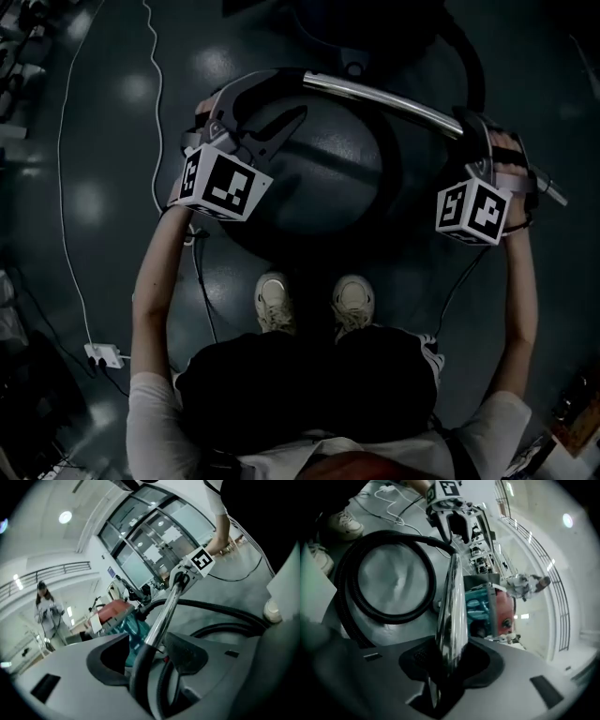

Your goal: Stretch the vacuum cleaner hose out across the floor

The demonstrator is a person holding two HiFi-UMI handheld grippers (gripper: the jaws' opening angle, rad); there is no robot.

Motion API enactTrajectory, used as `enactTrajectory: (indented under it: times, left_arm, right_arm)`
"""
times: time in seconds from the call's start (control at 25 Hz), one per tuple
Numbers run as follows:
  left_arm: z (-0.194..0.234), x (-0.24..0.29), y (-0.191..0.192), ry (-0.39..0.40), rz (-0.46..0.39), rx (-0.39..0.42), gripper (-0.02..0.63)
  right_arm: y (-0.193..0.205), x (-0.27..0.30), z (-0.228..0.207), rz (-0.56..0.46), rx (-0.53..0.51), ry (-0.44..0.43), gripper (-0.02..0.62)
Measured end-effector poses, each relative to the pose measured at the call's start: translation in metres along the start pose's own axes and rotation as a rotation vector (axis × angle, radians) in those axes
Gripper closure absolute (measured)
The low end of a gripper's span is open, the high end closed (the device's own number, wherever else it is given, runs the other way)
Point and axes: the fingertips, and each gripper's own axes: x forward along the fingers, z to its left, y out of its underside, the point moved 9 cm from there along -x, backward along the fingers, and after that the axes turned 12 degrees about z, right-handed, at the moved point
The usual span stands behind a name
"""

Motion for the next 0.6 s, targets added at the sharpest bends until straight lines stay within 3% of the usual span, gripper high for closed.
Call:
enactTrajectory:
  times: [0.16,0.28,0.36,0.44,0.6]
  left_arm:
    - [0.036,-0.008,-0.069,0.023,0.012,0.245,0.377]
    - [0.061,-0.017,-0.105,0.01,0.094,0.386,0.376]
    - [0.078,-0.026,-0.117,-0.003,0.129,0.388,0.376]
    - [0.092,-0.037,-0.123,-0.006,0.145,0.343,0.377]
    - [0.101,-0.064,-0.13,0.022,0.105,0.241,0.377]
  right_arm:
    - [-0.015,-0.029,-0.067,-0.071,-0.177,0.197,0.439]
    - [-0.028,-0.053,-0.119,-0.083,-0.347,0.388,0.437]
    - [-0.037,-0.068,-0.145,-0.084,-0.442,0.483,0.437]
    - [-0.043,-0.078,-0.162,-0.093,-0.495,0.52,0.436]
    - [-0.053,-0.101,-0.178,-0.145,-0.514,0.56,0.436]
